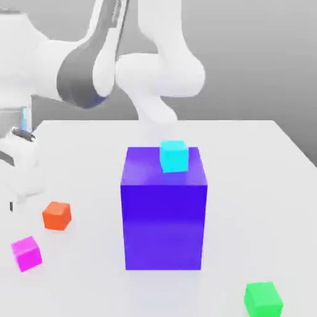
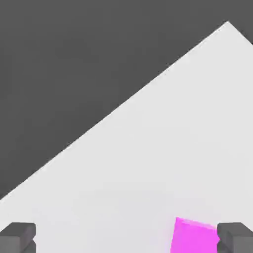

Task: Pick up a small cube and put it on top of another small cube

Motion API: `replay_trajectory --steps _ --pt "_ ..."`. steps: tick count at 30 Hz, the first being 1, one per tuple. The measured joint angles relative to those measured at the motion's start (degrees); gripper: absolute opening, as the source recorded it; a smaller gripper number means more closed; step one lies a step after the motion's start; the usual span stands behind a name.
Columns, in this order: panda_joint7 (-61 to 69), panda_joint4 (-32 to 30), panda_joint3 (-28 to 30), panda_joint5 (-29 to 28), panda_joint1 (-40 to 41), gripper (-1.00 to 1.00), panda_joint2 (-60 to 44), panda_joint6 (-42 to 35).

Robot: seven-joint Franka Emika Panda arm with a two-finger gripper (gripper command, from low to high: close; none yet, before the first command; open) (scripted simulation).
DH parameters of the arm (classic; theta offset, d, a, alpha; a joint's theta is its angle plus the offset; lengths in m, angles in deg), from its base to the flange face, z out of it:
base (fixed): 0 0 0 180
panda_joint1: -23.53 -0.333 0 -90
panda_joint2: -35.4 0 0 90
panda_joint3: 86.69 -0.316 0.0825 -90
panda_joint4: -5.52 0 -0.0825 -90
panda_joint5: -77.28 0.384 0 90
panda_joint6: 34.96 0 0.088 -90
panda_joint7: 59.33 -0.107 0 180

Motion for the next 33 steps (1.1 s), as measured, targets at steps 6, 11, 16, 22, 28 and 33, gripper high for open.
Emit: replay_trajectory --steps 6,11,16,22,28,33 --pt "4.32 -1.23 -1.56 8.49 5.02 0.00 -12.58 6.58" --pt "6.47 0.20 -4.67 11.32 7.71 -1.00 -20.10 12.43" --pt "6.51 0.34 -4.99 11.39 8.00 -1.00 -20.74 12.95" --pt "3.46 -1.72 -1.71 7.42 5.52 -1.00 -11.04 5.32" --pt "-8.94 0.96 -6.74 4.04 -5.50 -1.00 -9.84 0.80" --pt "-20.14 3.75 -11.96 1.54 -15.43 -1.00 -9.90 -2.13"
